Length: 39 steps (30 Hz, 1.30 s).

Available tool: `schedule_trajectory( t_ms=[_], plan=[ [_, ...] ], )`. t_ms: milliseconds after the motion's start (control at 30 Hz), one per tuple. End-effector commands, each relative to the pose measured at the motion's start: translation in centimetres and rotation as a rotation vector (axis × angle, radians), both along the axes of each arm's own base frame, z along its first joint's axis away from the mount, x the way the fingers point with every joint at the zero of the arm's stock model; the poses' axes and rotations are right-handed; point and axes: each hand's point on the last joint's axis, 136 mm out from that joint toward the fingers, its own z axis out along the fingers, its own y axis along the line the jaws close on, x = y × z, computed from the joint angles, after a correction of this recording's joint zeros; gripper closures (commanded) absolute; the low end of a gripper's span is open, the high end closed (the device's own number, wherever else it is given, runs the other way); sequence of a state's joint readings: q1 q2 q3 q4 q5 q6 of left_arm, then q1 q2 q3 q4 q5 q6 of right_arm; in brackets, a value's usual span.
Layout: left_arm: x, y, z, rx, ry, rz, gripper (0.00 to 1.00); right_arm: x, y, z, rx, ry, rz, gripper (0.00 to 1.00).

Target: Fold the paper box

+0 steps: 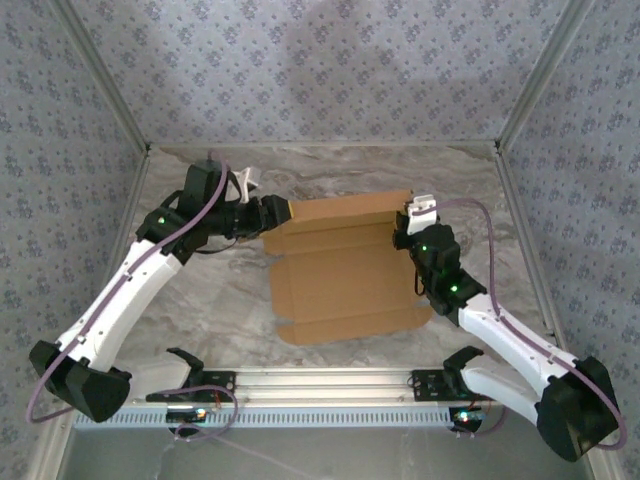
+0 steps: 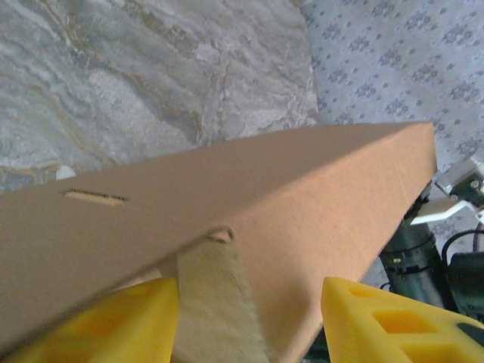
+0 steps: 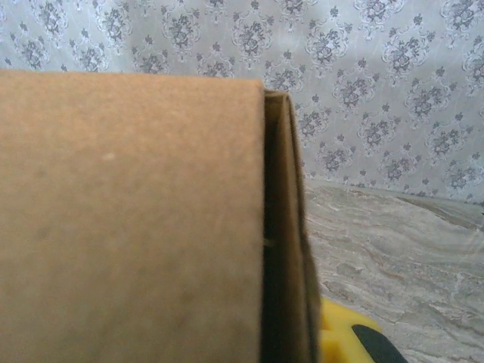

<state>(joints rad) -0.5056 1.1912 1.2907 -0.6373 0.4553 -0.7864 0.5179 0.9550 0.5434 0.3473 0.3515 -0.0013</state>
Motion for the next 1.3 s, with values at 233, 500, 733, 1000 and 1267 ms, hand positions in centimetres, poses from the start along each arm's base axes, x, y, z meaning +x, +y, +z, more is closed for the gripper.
schedule_trajectory(
  t_ms=[233,500,733,1000,1267],
  plan=[
    [0.9,-0.7,3.3,-0.194,-0.140,0.031,0.68,-0.9,0.1,1.2,0.154,-0.027,0.023,1.00],
    [0.4,-1.2,4.2,-0.273,-0.148,0.009,0.82,-0.7,-0.1,0.9,0.161,-0.015,0.018,1.00],
    [0.4,-1.2,4.3,-0.280,-0.143,0.016,0.98,-0.7,-0.2,0.9,0.160,-0.016,0.014,1.00],
    [0.6,-0.3,4.1,-0.198,-0.154,0.038,0.47,-0.5,-1.9,1.2,0.182,0.007,-0.062,1.00],
    [-1.1,2.4,4.3,-0.092,-0.265,0.022,0.42,-0.2,-4.8,2.4,0.272,0.093,-0.114,1.00]
  ],
)
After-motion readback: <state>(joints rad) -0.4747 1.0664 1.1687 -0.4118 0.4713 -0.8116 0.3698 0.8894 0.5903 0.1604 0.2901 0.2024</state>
